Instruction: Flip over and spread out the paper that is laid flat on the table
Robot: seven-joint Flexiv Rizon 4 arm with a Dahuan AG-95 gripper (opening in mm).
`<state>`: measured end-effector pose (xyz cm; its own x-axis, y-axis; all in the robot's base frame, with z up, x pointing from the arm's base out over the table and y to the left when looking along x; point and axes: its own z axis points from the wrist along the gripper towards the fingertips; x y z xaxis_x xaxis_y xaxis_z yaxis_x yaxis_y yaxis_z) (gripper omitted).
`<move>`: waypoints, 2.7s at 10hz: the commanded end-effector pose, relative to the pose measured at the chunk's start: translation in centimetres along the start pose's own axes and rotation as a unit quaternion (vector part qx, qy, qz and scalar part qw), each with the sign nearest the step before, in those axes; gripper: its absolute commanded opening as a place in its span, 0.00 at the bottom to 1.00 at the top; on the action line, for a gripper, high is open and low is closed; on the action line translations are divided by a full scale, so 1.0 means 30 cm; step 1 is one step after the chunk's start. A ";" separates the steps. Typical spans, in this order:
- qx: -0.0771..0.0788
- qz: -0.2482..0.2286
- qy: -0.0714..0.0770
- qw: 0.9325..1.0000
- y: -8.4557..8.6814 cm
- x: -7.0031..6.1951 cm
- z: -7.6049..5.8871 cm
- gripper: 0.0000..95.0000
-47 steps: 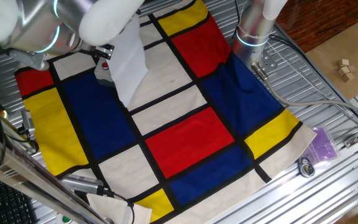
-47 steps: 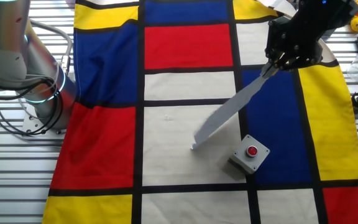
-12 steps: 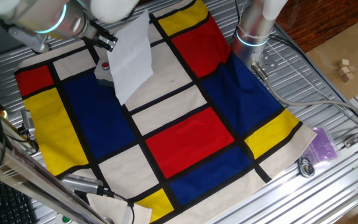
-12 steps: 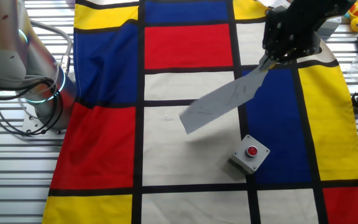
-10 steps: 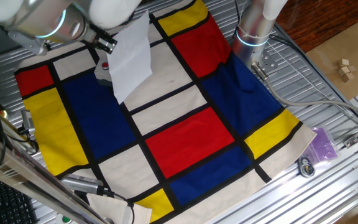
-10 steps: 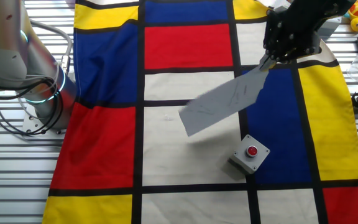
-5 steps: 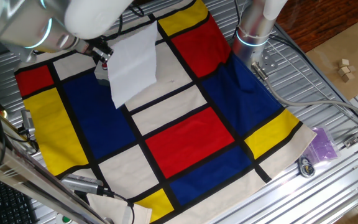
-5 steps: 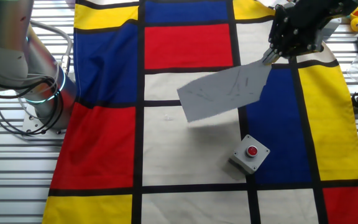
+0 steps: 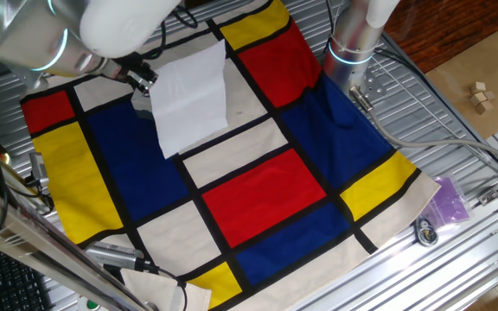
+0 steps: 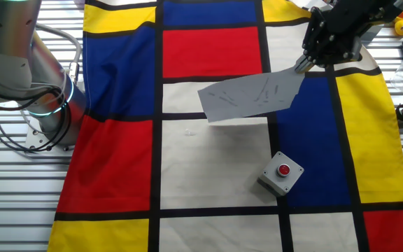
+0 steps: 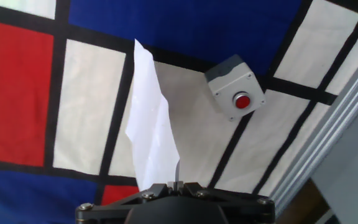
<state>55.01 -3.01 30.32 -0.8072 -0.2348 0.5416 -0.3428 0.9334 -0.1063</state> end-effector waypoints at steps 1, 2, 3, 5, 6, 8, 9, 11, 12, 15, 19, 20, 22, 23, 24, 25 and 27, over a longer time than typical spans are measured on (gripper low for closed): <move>0.035 -0.007 0.009 0.999 -0.013 0.011 0.004 0.00; 0.041 -0.007 0.012 0.999 -0.017 0.014 0.005 0.00; 0.049 -0.008 0.016 0.999 -0.028 0.016 0.012 0.00; 0.055 -0.009 0.019 0.998 -0.046 0.017 0.026 0.00; 0.060 -0.008 0.021 0.998 -0.049 0.017 0.028 0.00; 0.068 -0.010 0.029 0.997 -0.051 0.019 0.027 0.00; 0.077 -0.015 0.036 0.996 -0.052 0.022 0.025 0.00; 0.076 -0.014 0.038 0.996 -0.053 0.024 0.024 0.00; 0.074 -0.011 0.041 0.996 -0.049 0.019 0.023 0.00; 0.071 0.006 0.049 0.996 -0.018 -0.012 0.024 0.00; 0.052 0.024 0.041 0.998 0.023 -0.044 0.022 0.00; 0.042 0.028 0.037 0.998 0.028 -0.048 0.021 0.00; 0.037 0.032 0.038 0.998 0.031 -0.051 0.019 0.00; 0.034 0.036 0.039 0.998 0.032 -0.053 0.019 0.00; 0.028 0.040 0.041 0.998 0.034 -0.055 0.019 0.00; 0.025 0.043 0.043 0.998 0.038 -0.059 0.019 0.00; 0.015 0.050 0.043 0.998 0.045 -0.066 0.016 0.00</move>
<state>55.93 -1.44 28.72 -0.7926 -0.1157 0.5986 -0.2791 0.9418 -0.1875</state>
